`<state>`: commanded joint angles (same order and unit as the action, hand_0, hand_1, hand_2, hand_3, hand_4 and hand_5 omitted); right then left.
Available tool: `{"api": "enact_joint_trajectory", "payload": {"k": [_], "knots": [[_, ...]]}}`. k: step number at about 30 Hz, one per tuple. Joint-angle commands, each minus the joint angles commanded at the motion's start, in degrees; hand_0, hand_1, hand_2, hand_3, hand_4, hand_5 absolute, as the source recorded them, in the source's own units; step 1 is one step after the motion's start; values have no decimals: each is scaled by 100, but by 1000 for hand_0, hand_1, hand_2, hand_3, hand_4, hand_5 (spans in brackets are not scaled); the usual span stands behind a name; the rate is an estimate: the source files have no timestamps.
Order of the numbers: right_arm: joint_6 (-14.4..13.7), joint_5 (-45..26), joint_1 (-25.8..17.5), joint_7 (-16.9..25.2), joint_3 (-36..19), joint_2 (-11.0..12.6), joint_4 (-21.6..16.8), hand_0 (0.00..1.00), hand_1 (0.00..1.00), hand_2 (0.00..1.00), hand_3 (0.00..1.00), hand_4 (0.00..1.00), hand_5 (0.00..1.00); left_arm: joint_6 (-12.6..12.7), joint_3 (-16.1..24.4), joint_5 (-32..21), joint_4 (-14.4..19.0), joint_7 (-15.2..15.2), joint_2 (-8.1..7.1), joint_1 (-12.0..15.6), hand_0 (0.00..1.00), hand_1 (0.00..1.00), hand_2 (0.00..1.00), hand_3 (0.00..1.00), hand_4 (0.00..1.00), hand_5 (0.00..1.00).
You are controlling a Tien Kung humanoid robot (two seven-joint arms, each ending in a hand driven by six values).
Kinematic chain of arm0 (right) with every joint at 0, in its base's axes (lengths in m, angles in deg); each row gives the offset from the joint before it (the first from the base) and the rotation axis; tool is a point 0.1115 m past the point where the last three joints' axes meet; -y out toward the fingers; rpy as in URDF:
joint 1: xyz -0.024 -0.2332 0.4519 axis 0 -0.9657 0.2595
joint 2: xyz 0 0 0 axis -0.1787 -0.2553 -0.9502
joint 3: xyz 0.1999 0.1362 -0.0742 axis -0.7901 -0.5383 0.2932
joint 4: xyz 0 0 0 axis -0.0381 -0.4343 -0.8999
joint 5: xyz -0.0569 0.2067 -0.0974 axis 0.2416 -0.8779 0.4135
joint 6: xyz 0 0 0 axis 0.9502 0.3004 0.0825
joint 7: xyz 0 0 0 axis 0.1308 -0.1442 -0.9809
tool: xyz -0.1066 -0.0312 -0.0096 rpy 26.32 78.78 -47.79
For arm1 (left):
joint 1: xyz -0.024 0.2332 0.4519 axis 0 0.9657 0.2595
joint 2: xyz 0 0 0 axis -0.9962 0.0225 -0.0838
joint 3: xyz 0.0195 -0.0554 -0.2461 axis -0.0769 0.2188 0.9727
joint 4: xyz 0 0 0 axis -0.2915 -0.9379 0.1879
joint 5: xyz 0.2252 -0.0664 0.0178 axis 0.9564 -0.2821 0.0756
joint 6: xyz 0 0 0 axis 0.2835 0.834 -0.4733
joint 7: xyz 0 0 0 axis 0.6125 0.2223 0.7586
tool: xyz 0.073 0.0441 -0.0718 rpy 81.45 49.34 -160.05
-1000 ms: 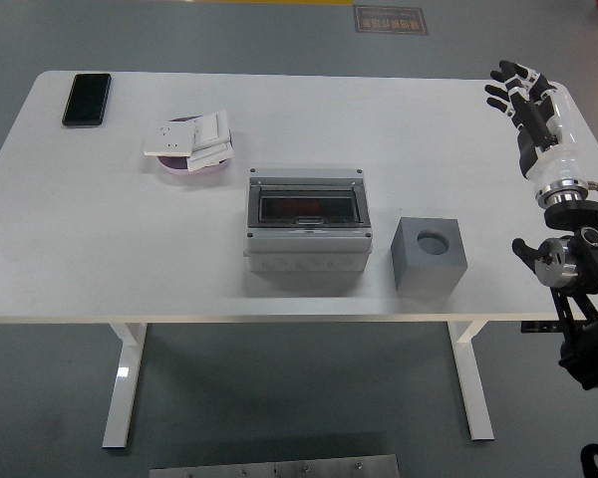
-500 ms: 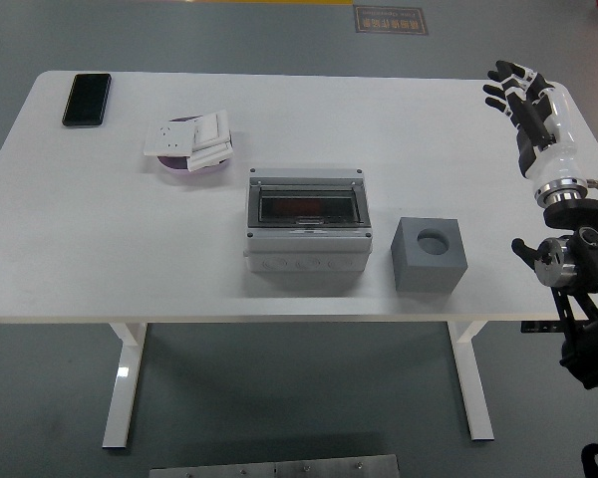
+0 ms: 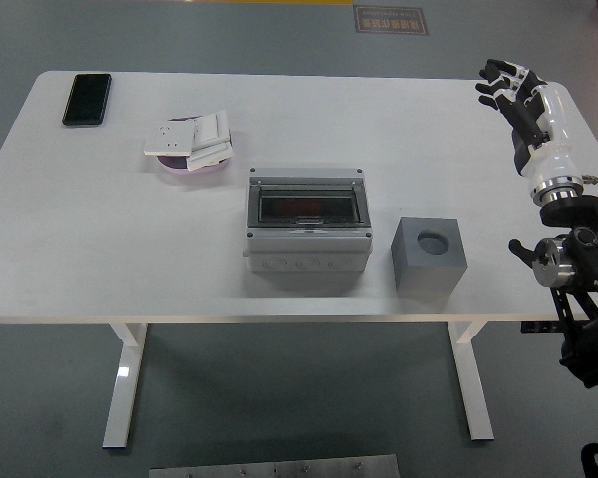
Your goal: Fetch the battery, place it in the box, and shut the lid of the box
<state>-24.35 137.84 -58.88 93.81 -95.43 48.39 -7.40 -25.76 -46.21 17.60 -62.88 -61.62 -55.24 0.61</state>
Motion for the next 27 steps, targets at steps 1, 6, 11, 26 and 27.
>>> {"api": "enact_joint_trajectory", "payload": {"k": [1,6,11,26,27], "knots": [[0,4,0,-2,-3,-1,0,779,723,729,722,672,162,0,3,5,0,-3,-1,0,581,733,648,600,712,247],[0,18,-12,-10,-43,4,-2,779,723,729,722,672,162,-6,-4,6,-1,0,1,-6,581,733,648,600,712,247],[4,14,-28,-12,-80,6,1,781,728,746,769,802,74,-8,-9,-3,-3,4,13,-3,581,733,648,600,712,247],[17,0,-37,-37,-141,11,-15,789,733,754,796,895,155,-15,-17,-11,-6,8,23,-13,581,733,648,598,712,247],[17,-1,-36,-39,-143,13,-18,789,733,754,796,895,155,-15,-17,-9,-6,7,24,-10,581,733,648,598,712,247]]}}
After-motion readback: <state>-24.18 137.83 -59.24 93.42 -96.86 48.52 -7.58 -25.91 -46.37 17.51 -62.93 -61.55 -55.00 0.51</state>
